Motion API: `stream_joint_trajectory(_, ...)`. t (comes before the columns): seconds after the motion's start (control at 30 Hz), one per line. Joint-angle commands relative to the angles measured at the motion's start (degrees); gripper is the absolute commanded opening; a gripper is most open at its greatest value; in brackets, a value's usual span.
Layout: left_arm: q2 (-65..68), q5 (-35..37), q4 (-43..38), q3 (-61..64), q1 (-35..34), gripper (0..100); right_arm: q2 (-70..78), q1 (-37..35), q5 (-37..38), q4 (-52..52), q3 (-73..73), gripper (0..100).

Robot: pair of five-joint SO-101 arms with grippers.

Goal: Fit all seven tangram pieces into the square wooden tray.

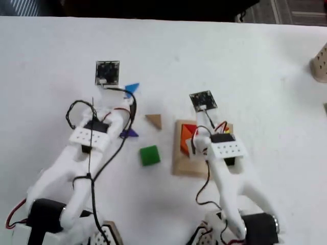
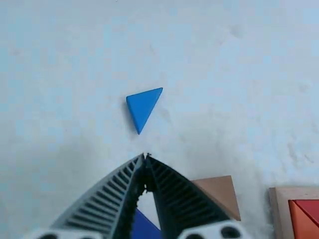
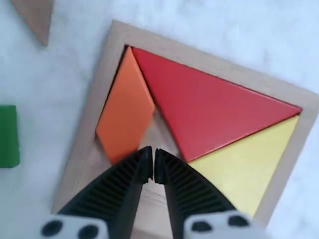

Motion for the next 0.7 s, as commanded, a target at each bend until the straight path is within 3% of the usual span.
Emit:
stream_joint_trajectory(0.0, 0.0, 0.6, -1.8, -3.3, -0.7, 2, 3.3, 0.2, -0.4, 0.0, -5.5, 1.8)
stream_joint_trajectory(0.4, 0.3, 0.6, -1.8, -3.3, -0.7, 2, 8.2, -1.9, -0.4, 0.4, -12.0, 1.8)
stream_joint_trajectory(0.67, 0.4, 0.2, -1.8, -3.3, -0.5, 2, 0.7, 3.5, -0.4, 5.7, -11.6, 1.8)
